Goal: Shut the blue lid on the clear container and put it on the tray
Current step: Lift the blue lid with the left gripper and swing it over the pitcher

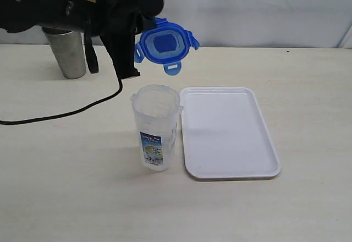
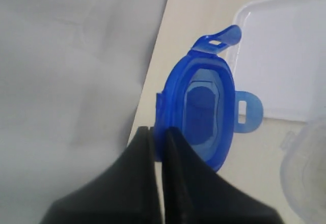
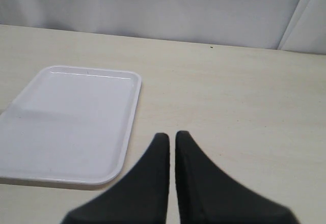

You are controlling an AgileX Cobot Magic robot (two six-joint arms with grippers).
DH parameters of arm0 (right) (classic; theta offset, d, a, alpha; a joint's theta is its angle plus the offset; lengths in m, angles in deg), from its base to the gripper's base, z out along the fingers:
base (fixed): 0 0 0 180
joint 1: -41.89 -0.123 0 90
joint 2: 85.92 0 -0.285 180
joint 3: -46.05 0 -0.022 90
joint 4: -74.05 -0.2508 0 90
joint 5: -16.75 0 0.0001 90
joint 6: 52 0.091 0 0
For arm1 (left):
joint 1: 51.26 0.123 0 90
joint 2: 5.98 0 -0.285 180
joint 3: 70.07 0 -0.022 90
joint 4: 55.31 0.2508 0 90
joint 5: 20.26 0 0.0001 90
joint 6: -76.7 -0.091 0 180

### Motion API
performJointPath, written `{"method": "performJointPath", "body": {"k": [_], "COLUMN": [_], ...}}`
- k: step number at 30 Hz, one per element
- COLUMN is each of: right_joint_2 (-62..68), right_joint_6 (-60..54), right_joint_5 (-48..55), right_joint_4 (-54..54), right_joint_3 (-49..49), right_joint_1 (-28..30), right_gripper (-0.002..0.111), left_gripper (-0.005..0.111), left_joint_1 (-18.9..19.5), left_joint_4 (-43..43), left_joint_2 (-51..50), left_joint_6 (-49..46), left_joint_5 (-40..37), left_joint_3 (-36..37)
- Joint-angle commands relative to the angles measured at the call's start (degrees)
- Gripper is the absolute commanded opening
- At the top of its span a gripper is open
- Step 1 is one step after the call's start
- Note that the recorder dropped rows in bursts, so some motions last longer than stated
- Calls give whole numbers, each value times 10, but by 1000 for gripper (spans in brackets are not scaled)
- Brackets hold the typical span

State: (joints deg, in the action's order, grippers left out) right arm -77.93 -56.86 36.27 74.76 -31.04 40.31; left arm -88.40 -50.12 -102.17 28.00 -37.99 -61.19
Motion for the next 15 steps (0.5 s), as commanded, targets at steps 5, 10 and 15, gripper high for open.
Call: {"method": "performJointPath", "body": {"k": [5,10,15], "right_joint_2": [-2,-2,-2], "right_joint_6": [2,2,2], "right_joint_5": [0,0,0], "right_joint_4": [0,0,0], "right_joint_3": [-1,-1,-1], "right_joint_1": [1,1,1], "right_gripper": [4,4,4], "left_gripper": [0,0,0], "left_joint_1": [-89,-126,-128], "left_joint_4": [452,604,631], "left_joint_2": [35,65,85], "left_joint_6": [429,584,626], "left_joint_5": [-76,-96,-98], "left_joint_3": [45,97,130]}}
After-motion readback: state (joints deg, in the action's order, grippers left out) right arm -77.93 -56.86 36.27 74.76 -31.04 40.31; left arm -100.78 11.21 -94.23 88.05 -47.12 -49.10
